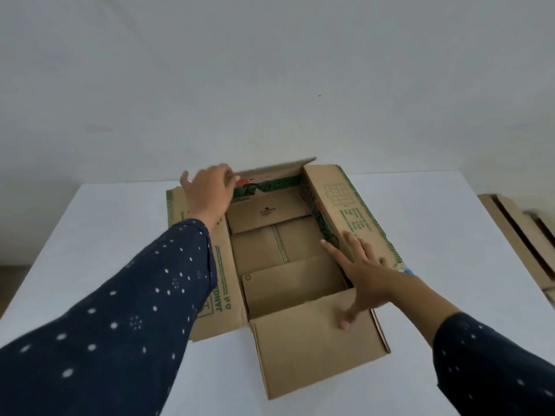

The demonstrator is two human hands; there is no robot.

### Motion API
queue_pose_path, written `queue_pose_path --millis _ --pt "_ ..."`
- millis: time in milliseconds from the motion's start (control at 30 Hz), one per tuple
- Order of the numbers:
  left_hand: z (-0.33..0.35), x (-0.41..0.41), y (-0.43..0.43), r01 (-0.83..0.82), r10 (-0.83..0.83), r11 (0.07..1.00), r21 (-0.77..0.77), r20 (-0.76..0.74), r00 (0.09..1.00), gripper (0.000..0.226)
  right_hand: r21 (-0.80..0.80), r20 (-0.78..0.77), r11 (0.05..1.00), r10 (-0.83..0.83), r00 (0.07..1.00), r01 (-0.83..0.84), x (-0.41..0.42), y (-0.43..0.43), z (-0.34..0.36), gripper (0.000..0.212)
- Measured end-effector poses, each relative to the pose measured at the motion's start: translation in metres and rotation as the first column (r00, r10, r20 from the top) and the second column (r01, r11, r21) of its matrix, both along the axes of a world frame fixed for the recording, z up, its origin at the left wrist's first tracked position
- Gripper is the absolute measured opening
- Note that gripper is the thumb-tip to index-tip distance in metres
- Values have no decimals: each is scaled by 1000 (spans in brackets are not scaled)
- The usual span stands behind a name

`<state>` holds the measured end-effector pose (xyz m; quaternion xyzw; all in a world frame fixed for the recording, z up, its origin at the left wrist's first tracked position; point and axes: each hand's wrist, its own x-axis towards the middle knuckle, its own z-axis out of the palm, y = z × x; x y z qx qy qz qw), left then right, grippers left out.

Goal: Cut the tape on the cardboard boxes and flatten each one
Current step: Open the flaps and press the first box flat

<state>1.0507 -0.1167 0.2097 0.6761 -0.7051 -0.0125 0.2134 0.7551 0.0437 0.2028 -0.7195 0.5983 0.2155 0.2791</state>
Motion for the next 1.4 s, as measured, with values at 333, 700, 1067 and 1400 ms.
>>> queue_pose_path --millis 333,700,1067,1400 --pt "5 0 -55 -257 292 939 229 -136 946 21 -13 -25 997 -80 996 80 15 -17 7 152" --pt "-5 57 2 -375 671 651 660 -271 690 100 -44 -24 969 -245 969 243 36 -28 17 147" --pt "112 45 16 23 399 875 483 -747 531 15 -228 604 907 -155 782 355 135 -30 95 88" --pt "225 -52 33 268 118 922 278 -864 490 58 -191 788 844 -173 591 502 101 -42 196 56"
